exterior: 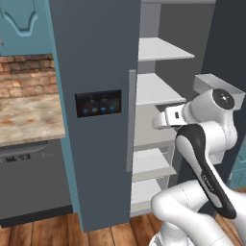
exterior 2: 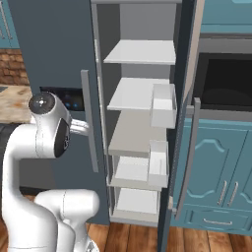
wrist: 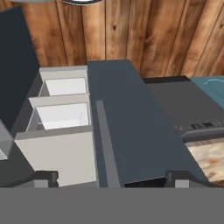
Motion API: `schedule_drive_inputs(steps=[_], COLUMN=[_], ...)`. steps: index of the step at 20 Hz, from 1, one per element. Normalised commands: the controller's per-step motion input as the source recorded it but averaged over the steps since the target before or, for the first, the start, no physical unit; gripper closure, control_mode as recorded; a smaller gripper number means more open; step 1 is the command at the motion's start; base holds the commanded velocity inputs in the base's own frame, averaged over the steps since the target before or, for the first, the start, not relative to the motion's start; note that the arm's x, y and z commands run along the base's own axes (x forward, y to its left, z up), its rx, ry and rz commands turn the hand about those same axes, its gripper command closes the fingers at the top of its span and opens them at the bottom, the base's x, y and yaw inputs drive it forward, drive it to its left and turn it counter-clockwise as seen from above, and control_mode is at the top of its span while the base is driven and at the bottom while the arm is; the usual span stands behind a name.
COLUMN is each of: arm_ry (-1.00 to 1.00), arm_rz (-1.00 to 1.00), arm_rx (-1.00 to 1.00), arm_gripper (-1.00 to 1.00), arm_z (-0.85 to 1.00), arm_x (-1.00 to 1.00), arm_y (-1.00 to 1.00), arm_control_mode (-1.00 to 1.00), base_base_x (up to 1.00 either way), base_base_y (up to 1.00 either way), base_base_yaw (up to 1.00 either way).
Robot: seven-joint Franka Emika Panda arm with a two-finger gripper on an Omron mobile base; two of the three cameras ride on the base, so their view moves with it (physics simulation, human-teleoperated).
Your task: Place one of the steaks on the plate and the other in the bowl. Then place the bowl in the fridge.
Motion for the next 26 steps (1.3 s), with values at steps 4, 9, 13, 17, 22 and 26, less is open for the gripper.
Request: schedule_drive_inputs(steps=[4,9,13,17,22,26], arm_ry=[0.01,0.0,0.0,0.0,0.0,0.0], arm_rz=[0.0,0.0,0.0,0.0,0.0,-0.02], arm_rx=[0.0,0.0,0.0,0.0,0.0,0.0], arm_gripper=[-1.0,-1.0,-1.0,-1.0,-1.0,-1.0], arm_z=[0.0,-0.04,0.0,-0.13,-0.17,-0.23], arm_x=[0.17,0.29,0.36,0.36,0.37,0.38], arm_y=[0.25,0.02,0.03,0.16,0.1,0.02], arm_control_mode=[-1.0,-1.0,-1.0,-1.0,-1.0,-1.0], base_base_x=[0.0,0.0,0.0,0.0,0.0,0.0], base_base_y=[0.0,0.0,0.0,0.0,0.0,0.0], base_base_yaw=[0.0,0.0,0.0,0.0,0.0,0.0])
